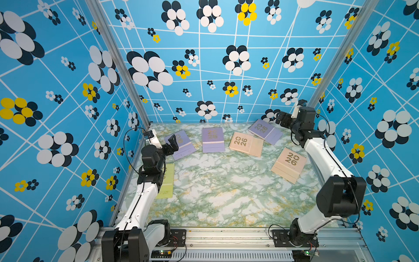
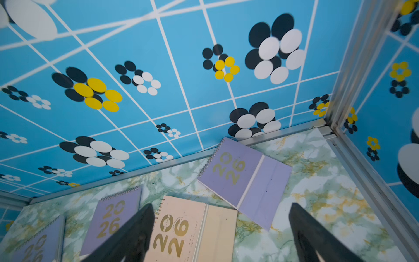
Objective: Stack the calendars
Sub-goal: Move the calendar to the center of the board.
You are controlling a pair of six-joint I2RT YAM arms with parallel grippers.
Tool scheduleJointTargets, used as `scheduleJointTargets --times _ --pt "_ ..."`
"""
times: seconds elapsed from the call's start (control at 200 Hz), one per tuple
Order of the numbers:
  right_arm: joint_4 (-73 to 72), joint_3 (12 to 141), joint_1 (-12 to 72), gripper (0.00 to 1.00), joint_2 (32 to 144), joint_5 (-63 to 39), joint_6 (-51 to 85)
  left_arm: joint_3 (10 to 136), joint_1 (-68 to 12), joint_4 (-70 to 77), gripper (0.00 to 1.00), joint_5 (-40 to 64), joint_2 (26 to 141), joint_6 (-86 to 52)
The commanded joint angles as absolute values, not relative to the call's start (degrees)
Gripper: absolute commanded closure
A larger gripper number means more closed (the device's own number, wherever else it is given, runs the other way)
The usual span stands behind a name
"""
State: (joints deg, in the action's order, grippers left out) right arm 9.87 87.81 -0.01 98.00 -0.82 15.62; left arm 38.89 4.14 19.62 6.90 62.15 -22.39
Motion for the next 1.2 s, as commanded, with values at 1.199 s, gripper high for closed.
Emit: scheduleJointTargets --times 1.199 --pt "42.2 141.1 13.2 0.14 148.6 -0.1 14.1 53.6 -15.4 -7.6 0.02 0.3 68.6 -23.6"
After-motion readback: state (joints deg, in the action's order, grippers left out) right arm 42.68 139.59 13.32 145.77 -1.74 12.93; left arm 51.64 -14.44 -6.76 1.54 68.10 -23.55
